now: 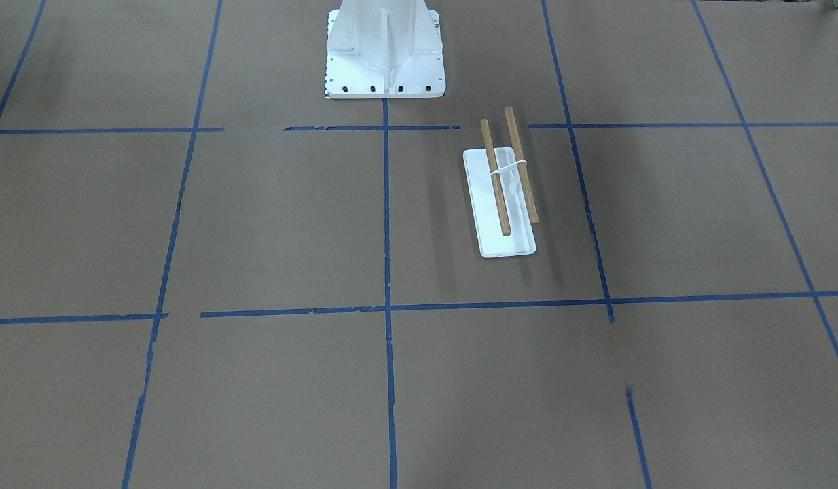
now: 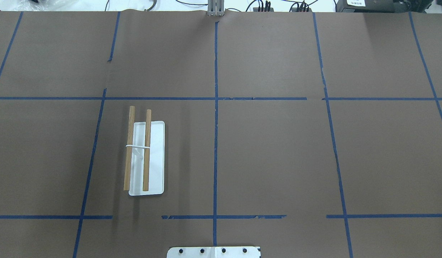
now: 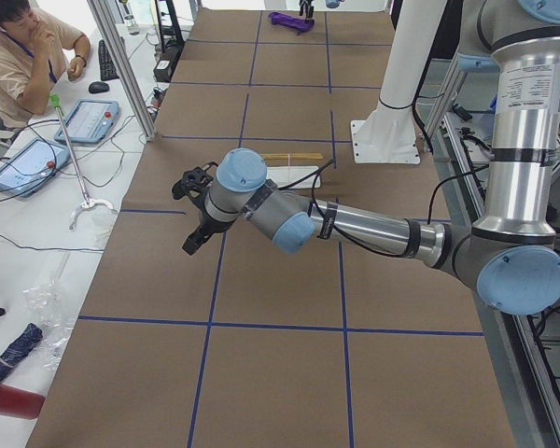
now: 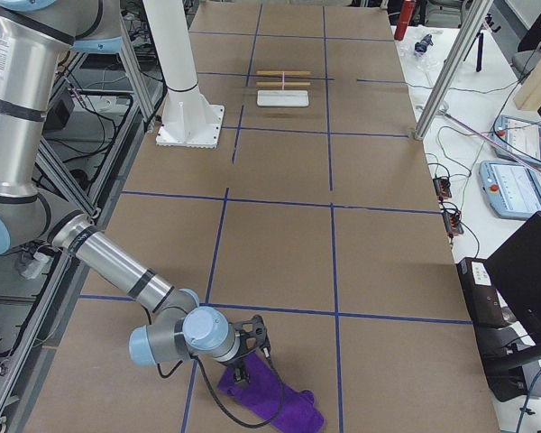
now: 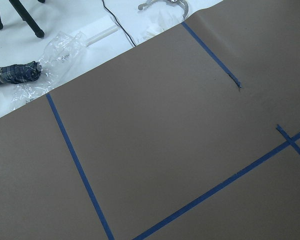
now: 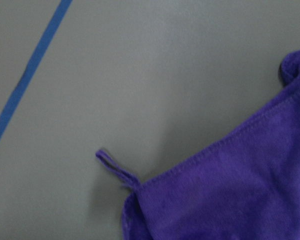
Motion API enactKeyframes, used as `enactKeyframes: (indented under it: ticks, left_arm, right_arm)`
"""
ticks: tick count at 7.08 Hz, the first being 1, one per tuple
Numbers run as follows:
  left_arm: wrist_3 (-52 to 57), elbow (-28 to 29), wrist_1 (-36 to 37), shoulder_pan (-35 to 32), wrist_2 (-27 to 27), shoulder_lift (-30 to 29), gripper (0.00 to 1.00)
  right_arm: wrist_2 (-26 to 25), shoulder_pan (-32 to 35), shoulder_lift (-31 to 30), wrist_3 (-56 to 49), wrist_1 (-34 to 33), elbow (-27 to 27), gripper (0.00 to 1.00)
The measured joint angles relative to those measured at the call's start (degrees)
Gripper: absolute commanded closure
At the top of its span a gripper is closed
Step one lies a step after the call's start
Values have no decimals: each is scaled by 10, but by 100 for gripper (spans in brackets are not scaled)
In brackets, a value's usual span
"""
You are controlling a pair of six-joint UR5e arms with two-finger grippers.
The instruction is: Hang towel on rack
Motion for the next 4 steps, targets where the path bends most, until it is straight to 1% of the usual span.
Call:
enactKeyframes:
  ticks: [1, 2, 4]
  left_arm:
    - [0, -1, -1, 0, 0, 0, 0]
    - [0, -2, -2, 0, 0, 0, 0]
    - [-2, -3, -3, 0, 1, 0, 0]
  right_arm:
    - [-21, 0, -15, -2, 27, -10, 21]
    - [-39, 0, -21, -5, 39, -14, 22]
    - [-53, 0, -15, -8, 41, -18, 22]
